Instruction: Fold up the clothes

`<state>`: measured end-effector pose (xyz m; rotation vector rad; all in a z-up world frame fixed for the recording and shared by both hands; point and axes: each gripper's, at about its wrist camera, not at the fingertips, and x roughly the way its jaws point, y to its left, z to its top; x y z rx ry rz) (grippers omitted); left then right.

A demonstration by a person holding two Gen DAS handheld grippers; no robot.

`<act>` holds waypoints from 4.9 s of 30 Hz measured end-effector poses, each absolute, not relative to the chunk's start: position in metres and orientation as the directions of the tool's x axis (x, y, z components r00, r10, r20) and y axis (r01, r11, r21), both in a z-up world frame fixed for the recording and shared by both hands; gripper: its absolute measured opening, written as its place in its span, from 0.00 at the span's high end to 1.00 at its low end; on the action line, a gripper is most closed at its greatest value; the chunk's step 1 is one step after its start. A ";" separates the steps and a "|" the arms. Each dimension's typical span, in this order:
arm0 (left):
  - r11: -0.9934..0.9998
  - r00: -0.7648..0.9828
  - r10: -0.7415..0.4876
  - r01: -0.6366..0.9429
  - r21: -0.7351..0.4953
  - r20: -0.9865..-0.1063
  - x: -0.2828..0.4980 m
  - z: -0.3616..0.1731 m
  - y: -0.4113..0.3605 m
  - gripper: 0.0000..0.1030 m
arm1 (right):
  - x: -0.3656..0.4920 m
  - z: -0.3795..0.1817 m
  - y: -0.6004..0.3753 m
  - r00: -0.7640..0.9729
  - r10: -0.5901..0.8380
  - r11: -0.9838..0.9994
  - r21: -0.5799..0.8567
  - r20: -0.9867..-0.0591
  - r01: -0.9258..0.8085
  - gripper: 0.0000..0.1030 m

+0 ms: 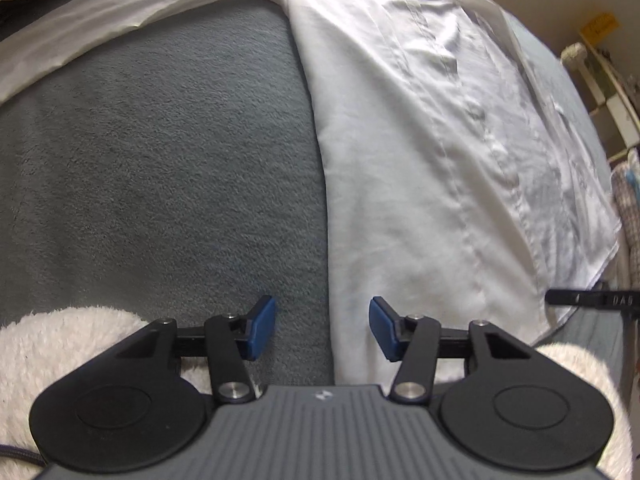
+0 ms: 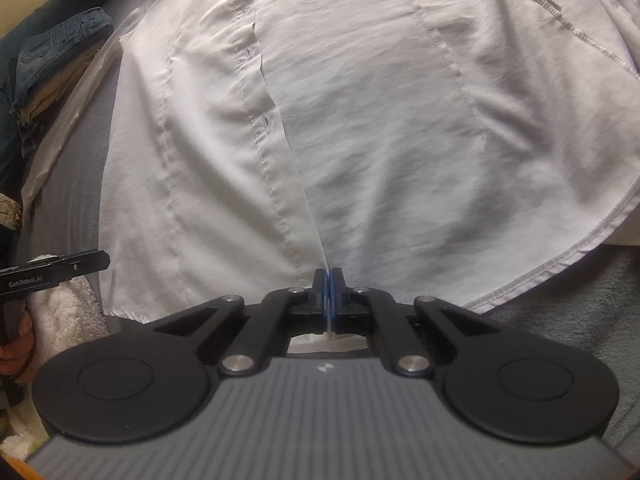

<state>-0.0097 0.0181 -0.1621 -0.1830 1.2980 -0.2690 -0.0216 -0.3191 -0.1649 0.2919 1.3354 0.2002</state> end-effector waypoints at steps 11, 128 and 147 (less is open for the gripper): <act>0.960 0.177 -0.195 0.236 -0.151 -0.965 -0.027 -0.166 -0.007 0.93 | -0.019 -0.169 -0.301 0.234 0.237 0.971 0.238 -0.943 -0.023 1.00; 0.929 0.573 -0.357 0.300 -0.216 -0.738 0.006 -0.062 -0.044 0.08 | -0.091 -0.031 -0.374 0.686 -0.193 0.921 0.113 -0.701 0.374 0.01; 0.930 0.554 -0.301 0.350 -0.110 -0.776 0.048 -0.138 -0.123 0.47 | -0.025 -0.096 -0.464 0.613 -0.200 0.903 0.099 -0.764 0.418 0.02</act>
